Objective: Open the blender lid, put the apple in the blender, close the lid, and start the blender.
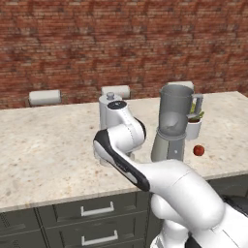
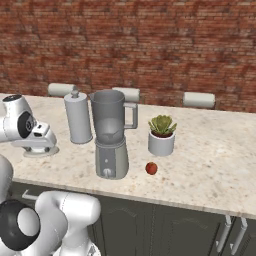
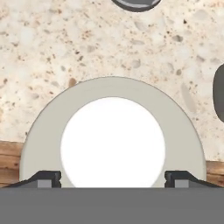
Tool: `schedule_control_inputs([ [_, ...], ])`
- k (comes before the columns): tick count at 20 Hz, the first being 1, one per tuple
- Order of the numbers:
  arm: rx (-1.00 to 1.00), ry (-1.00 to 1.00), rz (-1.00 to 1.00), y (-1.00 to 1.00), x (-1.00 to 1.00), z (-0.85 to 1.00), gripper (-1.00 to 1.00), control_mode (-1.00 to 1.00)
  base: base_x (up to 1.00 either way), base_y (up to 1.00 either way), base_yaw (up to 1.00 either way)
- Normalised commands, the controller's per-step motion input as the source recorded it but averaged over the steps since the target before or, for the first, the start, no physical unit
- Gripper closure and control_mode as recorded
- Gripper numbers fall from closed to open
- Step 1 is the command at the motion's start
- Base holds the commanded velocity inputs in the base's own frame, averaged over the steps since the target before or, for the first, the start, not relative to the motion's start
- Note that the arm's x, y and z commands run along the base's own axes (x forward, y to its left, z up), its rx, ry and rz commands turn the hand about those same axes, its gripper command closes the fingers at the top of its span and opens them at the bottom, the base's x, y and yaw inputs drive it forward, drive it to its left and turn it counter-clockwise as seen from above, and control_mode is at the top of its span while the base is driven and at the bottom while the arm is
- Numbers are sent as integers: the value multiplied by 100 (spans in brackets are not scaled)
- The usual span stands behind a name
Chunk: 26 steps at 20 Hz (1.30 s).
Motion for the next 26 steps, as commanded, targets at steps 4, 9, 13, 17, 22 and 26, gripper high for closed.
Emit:
schedule_control_inputs([
  [4,-4,4,0,22,36,-54,100,-100,0,0,0],
  [9,-2,2,0,7,32,-64,100,-100,0,0,0],
  [13,0,0,0,0,28,-51,100,-100,0,0,0],
  [17,0,0,0,0,16,-33,100,-100,0,0,0],
  [22,0,0,0,0,26,-35,100,-100,0,0,0],
  [26,0,0,0,0,21,-32,100,-100,0,0,0],
])
